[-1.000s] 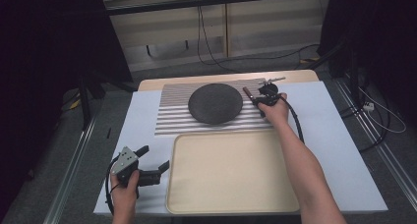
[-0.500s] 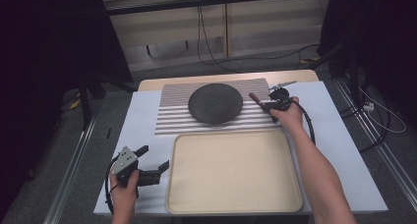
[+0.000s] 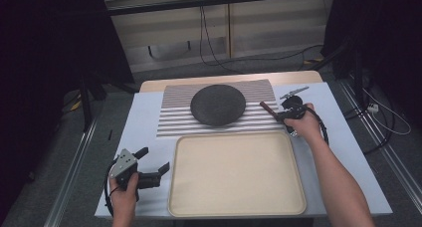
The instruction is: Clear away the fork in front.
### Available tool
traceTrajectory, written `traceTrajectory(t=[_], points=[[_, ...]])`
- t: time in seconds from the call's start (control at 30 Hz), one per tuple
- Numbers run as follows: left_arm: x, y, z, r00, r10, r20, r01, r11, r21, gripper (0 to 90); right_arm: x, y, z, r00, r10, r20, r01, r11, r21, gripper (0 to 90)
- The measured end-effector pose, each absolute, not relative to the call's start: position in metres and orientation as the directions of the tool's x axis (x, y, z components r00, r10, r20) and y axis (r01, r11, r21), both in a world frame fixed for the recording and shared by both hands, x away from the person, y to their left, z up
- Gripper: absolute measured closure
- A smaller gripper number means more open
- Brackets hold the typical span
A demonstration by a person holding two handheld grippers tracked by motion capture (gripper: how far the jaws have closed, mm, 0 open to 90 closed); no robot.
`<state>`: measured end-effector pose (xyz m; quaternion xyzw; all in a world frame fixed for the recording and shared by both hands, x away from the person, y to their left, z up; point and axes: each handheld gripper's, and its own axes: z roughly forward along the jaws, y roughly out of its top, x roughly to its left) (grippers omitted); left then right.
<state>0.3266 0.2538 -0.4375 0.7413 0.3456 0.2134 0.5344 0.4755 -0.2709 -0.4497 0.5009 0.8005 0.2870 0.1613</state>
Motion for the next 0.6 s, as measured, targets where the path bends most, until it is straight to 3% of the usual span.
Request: traceTrajectory(t=[0.6], points=[[0.3279,0.2517,-0.4369,0.673,0.738,-0.054,0.284,-0.19,0.94,2.8,0.4773,-0.269,-0.4496,-0.424,0.905,0.043,0.74,0.319,0.592,77.7]])
